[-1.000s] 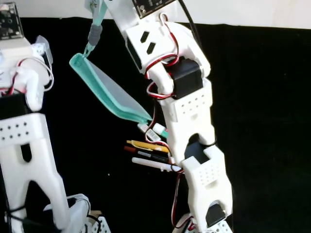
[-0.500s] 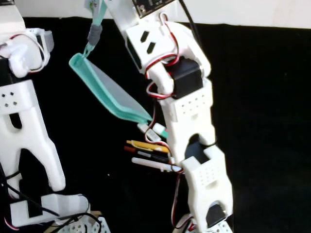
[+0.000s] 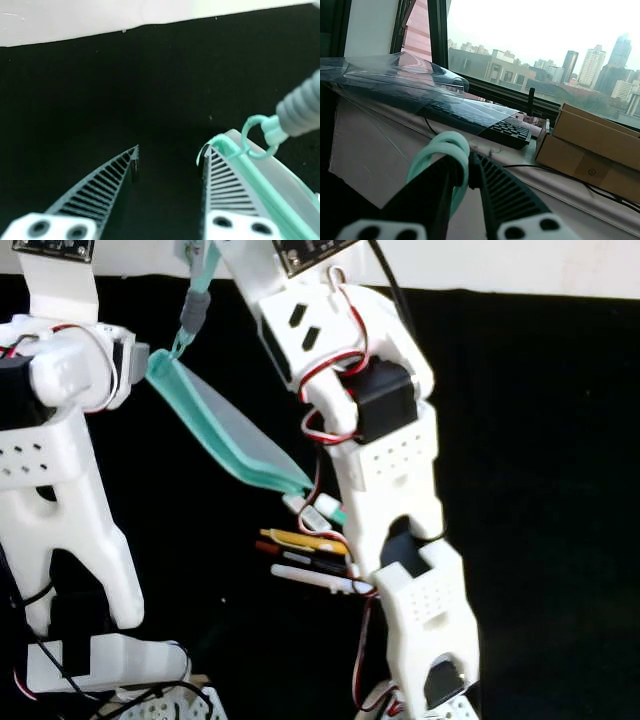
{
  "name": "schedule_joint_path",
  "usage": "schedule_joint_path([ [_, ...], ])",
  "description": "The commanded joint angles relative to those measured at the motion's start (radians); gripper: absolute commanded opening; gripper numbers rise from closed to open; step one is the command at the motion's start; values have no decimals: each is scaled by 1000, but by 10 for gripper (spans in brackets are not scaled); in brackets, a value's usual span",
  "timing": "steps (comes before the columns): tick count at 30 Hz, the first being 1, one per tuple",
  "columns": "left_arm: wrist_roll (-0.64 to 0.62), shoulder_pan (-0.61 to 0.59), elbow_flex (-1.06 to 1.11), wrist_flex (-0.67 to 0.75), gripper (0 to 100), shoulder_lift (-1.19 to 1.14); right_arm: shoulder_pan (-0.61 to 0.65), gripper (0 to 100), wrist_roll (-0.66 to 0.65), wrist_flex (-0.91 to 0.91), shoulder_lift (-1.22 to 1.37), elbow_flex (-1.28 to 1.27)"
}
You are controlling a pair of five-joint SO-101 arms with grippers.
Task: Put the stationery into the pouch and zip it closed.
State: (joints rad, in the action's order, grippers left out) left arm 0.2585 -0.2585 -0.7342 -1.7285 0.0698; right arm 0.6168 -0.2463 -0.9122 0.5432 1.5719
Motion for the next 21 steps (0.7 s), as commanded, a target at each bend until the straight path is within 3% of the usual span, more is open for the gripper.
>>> schedule_joint_path([
  [1,17,15,-36,-18,213,5,-27,6,-15,7,-5,27],
  [21,37,85,-30,18,213,-8,-61,6,-15,-67,-5,28],
])
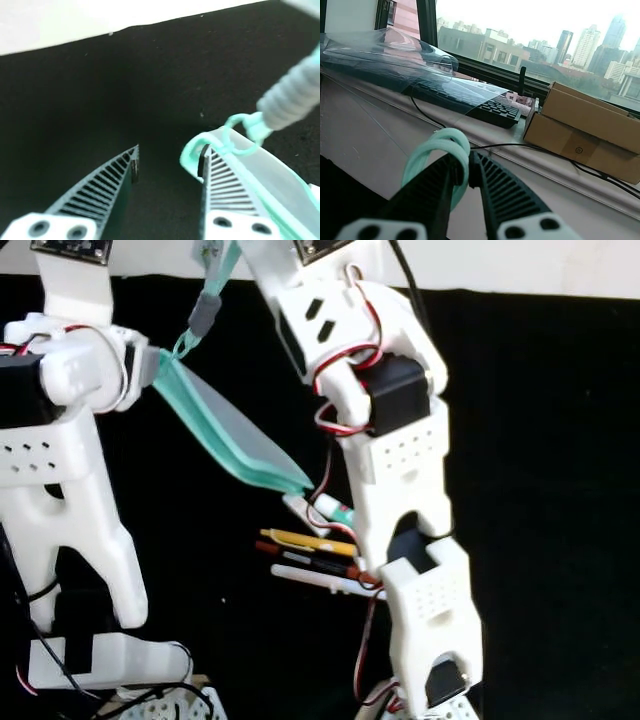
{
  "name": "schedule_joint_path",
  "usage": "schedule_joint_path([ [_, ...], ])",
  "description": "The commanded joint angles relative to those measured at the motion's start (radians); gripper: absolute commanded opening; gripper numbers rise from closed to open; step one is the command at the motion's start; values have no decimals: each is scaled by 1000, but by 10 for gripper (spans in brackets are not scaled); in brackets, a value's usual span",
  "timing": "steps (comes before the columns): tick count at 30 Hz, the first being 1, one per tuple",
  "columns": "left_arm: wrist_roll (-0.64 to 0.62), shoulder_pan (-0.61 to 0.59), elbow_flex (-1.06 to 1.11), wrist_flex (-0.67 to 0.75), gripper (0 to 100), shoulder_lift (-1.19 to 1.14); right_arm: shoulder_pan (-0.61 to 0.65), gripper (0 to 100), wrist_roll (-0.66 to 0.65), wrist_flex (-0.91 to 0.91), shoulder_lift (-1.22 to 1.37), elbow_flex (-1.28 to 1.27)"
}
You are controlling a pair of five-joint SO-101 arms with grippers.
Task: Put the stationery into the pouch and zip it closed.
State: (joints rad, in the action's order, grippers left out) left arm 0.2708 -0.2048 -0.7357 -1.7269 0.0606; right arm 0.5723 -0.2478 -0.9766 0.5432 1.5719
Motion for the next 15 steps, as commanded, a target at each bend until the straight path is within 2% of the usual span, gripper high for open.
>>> schedule_joint_path([
  [1,41,33,-28,17,213,-5,-16,6,-14,-2,-5,28],
  [15,57,-12,-35,58,211,-208,-28,6,-14,-4,-4,28],
])
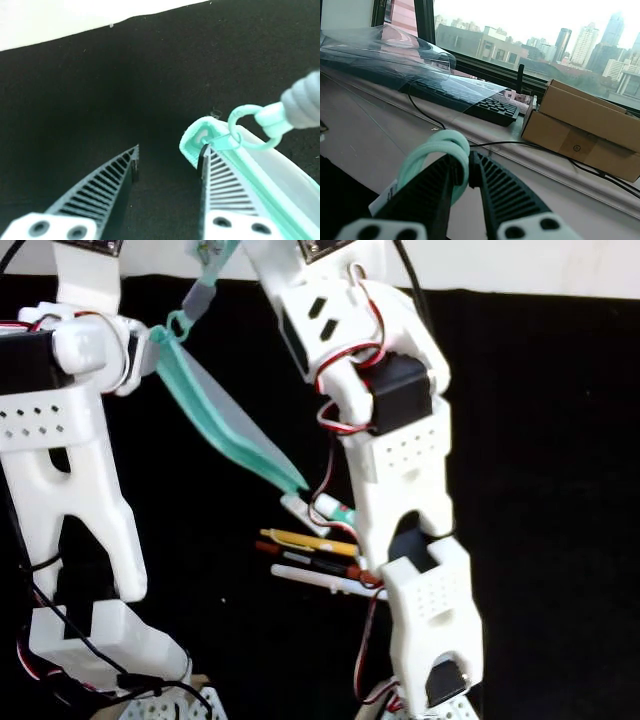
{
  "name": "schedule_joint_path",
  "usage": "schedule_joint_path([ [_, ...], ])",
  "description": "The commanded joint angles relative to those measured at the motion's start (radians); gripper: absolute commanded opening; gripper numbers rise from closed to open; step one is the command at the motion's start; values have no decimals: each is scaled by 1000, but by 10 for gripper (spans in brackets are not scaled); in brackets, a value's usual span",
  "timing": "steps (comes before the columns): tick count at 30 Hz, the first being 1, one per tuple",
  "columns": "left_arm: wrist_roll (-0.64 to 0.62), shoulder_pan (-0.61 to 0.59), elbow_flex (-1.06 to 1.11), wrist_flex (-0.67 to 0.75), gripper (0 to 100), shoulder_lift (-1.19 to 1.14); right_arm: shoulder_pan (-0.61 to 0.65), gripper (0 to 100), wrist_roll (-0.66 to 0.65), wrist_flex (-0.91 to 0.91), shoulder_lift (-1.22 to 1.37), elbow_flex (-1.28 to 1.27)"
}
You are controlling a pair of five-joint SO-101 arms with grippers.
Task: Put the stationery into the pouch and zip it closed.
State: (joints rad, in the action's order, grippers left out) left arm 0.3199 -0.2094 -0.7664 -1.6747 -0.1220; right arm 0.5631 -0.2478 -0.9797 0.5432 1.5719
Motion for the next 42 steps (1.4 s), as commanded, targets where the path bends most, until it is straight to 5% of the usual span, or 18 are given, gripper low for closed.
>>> schedule_joint_path([
  [1,15,-7,-4,6,194,-33,-19,6,-14,-1,-4,28],
  [6,60,-2,-1,0,3,-45,-36,6,-14,-1,-4,27],
  [15,44,-36,-5,8,6,-39,-85,6,-14,-50,-13,31],
  [27,-245,-140,-93,28,6,-38,-222,6,-14,-392,-82,205],
  [38,-250,-140,-111,-35,6,-38,-398,6,-8,-423,-173,205],
  [42,-261,-191,-111,-37,6,-38,-499,6,89,-417,-171,205],
])
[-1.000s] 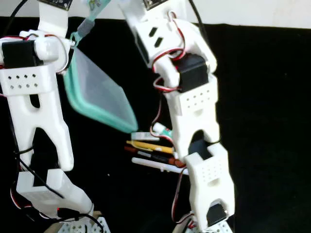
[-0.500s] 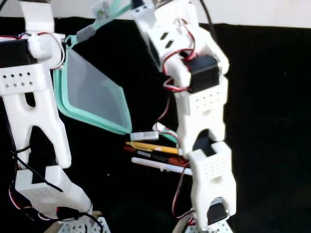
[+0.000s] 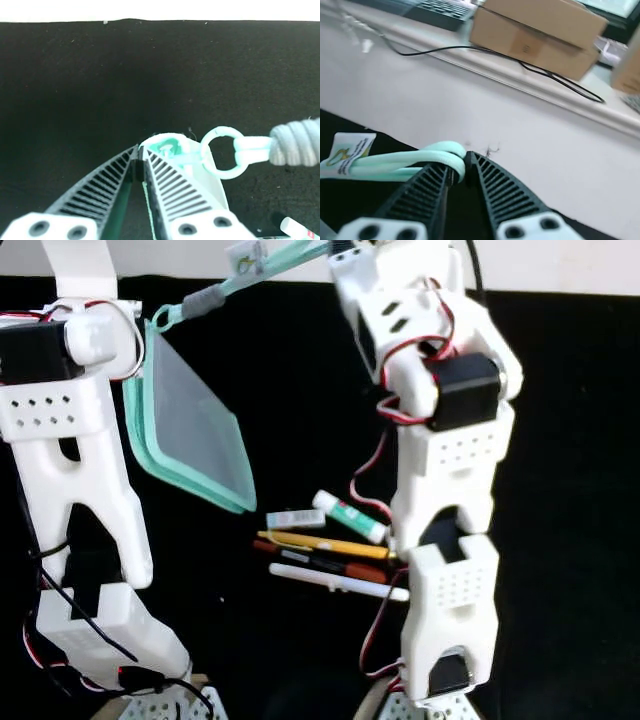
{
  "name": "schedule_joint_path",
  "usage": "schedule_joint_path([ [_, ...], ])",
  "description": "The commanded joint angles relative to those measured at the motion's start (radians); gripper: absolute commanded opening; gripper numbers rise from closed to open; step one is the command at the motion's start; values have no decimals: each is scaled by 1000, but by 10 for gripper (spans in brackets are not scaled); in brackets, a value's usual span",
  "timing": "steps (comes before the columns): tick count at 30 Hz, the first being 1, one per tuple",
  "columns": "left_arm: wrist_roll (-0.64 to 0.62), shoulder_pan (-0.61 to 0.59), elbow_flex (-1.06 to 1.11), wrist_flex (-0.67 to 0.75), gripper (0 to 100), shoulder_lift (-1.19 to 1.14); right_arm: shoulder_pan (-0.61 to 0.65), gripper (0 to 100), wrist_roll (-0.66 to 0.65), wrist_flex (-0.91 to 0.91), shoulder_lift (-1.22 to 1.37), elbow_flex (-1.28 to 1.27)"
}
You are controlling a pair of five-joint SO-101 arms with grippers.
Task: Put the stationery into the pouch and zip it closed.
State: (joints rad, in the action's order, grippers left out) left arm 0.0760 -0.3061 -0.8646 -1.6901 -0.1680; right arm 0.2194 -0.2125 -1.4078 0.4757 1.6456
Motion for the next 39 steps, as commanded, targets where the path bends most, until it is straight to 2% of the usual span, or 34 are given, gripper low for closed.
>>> schedule_joint_path([
  [1,-29,-116,-13,-21,6,8,-182,6,72,12,-102,131],
  [5,-35,-170,-12,-25,6,8,-255,6,106,12,-101,131],
  [11,-37,-188,-12,-44,6,10,-302,6,106,12,-107,131],
  [15,-98,-213,-13,-43,6,10,-305,6,112,13,-108,131],
  [20,-158,-231,-13,-43,6,10,-332,6,252,90,-108,131],
  [25,-210,-259,-56,-43,6,74,-335,6,288,140,-108,131],
  [33,-221,-188,-51,-71,6,265,-265,6,288,114,-105,130],
  [39,-350,-216,61,-69,6,317,-173,6,281,-71,-107,130],
])
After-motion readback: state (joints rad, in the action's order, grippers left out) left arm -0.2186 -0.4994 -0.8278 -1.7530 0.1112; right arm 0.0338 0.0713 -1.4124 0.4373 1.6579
